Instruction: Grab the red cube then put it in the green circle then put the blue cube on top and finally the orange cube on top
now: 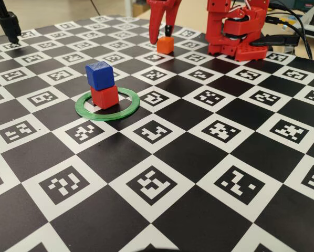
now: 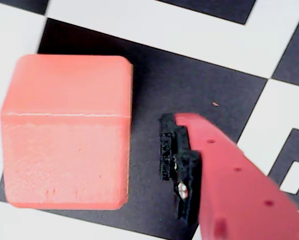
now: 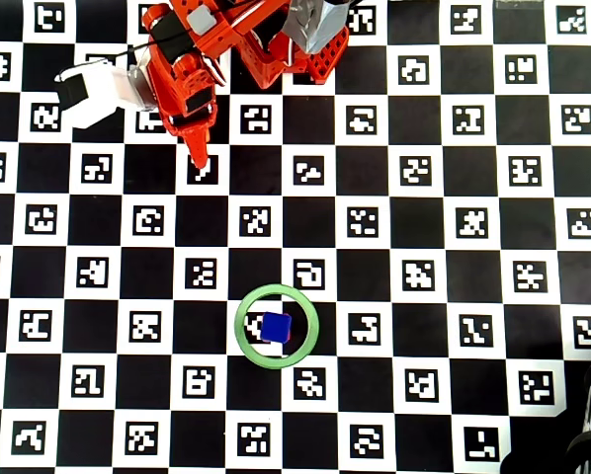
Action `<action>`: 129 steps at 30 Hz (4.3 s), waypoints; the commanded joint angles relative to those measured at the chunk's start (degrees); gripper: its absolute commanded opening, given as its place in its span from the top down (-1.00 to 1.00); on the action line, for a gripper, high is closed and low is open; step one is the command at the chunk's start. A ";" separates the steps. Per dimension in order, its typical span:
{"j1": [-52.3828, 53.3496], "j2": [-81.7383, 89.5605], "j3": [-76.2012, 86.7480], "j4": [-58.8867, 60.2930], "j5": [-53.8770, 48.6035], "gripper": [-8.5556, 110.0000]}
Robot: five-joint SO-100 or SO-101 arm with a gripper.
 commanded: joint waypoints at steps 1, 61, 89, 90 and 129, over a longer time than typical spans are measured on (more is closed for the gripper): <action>0.53 -0.26 -0.26 -1.32 -0.35 0.15; -24.79 -13.18 -52.82 33.84 25.75 0.74; -46.85 -41.31 -90.88 42.63 62.93 0.74; -47.72 -42.10 -91.58 42.63 63.81 0.74; -53.00 -59.94 -103.62 35.24 73.92 0.74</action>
